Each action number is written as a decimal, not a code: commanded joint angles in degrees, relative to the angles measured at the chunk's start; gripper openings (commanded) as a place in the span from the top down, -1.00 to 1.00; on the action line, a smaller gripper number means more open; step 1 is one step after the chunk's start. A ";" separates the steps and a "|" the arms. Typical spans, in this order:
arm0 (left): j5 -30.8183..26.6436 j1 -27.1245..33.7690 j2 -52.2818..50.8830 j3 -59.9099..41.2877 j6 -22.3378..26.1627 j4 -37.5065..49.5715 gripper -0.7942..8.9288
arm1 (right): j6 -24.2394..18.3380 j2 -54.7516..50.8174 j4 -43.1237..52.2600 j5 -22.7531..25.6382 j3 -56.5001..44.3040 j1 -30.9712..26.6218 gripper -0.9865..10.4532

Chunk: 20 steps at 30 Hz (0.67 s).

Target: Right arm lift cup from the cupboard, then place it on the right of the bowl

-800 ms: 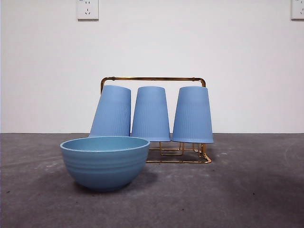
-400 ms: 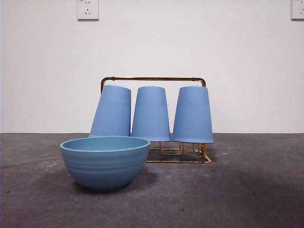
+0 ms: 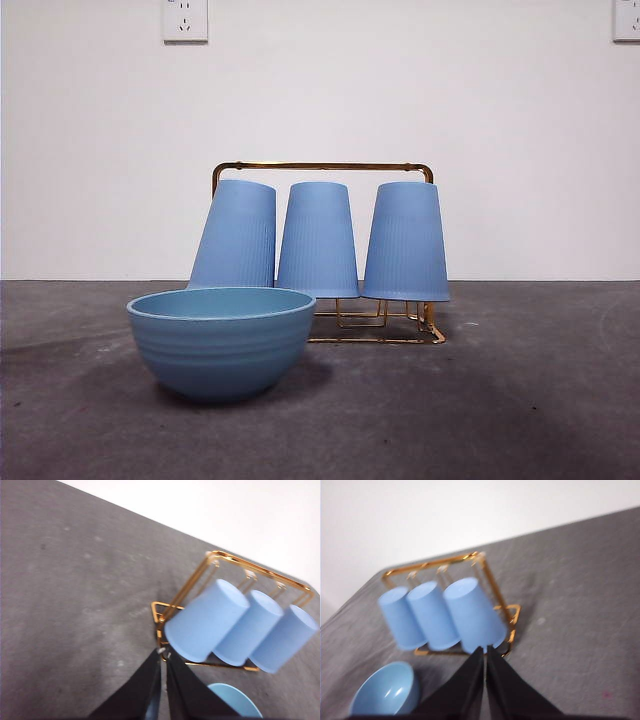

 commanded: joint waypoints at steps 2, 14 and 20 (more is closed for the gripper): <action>2.32 -2.47 5.16 6.64 4.61 -2.56 0.80 | -4.52 5.60 -1.70 -5.60 5.60 0.20 0.81; 14.95 -8.48 19.28 16.94 14.97 -7.76 0.80 | -15.28 19.91 -6.99 -19.78 13.81 0.55 0.81; 14.93 -9.25 22.58 16.94 21.77 -7.65 0.79 | -16.66 21.33 -6.99 -19.10 13.81 0.57 0.81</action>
